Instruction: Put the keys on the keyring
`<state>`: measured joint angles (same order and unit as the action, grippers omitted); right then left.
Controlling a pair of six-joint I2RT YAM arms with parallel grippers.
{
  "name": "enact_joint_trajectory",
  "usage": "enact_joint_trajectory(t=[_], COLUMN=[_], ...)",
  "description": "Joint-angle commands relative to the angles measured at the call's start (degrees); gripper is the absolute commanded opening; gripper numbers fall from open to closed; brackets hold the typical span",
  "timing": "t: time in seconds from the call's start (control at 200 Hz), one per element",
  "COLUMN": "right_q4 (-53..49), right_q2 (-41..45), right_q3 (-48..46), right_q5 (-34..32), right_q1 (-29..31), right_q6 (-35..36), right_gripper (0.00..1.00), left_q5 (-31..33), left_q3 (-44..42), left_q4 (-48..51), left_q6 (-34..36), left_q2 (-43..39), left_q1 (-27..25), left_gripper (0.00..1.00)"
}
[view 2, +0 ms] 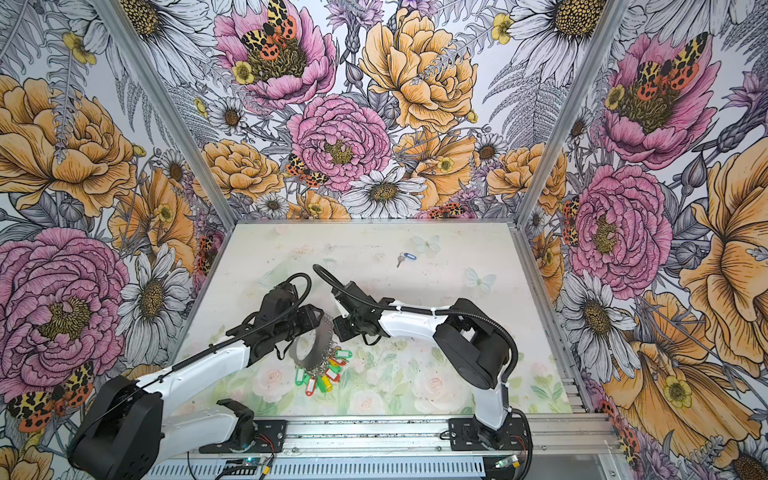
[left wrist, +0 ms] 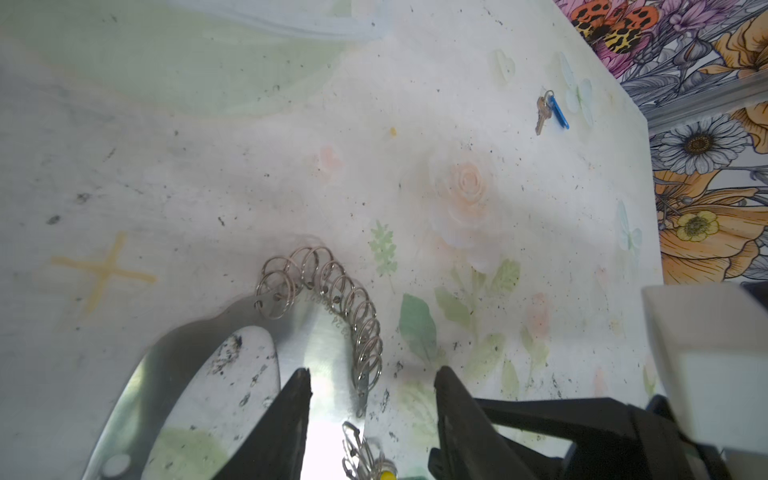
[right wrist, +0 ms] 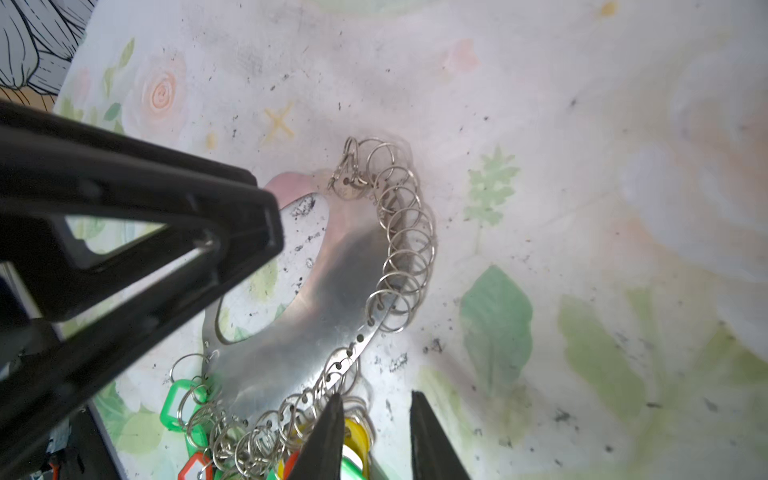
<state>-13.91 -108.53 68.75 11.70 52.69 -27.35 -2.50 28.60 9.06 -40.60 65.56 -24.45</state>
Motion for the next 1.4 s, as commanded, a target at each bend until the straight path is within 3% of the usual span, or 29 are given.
enact_joint_trajectory(t=[0.0, 0.315, 0.6, 0.981, 1.396], right_q4=[0.29, 0.2, -0.71, -2.43, -2.35], right_q2=[-1.78, -3.12, -6.61, -5.78, -2.94], right_q3=[1.75, 2.56, 5.23, 5.56, 4.96], right_q5=[0.81, 0.87, -3.27, -7.72, -7.99], right_q1=[0.84, 2.75, 3.13, 3.05, 0.09], right_q6=[1.73, 2.3, 2.18, 2.09, 2.21], right_gripper=[0.29, 0.3, 0.32, 0.22, 0.33], left_q5=[2.48, 2.02, 1.3, 0.75, 0.27], left_q3=[-2.32, -3.81, -4.91, -5.53, -3.42], left_q4=[1.85, 1.76, 0.15, -0.51, -1.65], left_q6=[-0.89, -0.97, -1.5, -1.41, -0.95], left_q2=[-3.57, -4.45, -3.3, -2.82, 0.68], left_q1=[1.1, 2.48, 2.56, 2.62, -0.13], left_gripper=[0.51, 0.51, 0.51, 0.51, 0.51])
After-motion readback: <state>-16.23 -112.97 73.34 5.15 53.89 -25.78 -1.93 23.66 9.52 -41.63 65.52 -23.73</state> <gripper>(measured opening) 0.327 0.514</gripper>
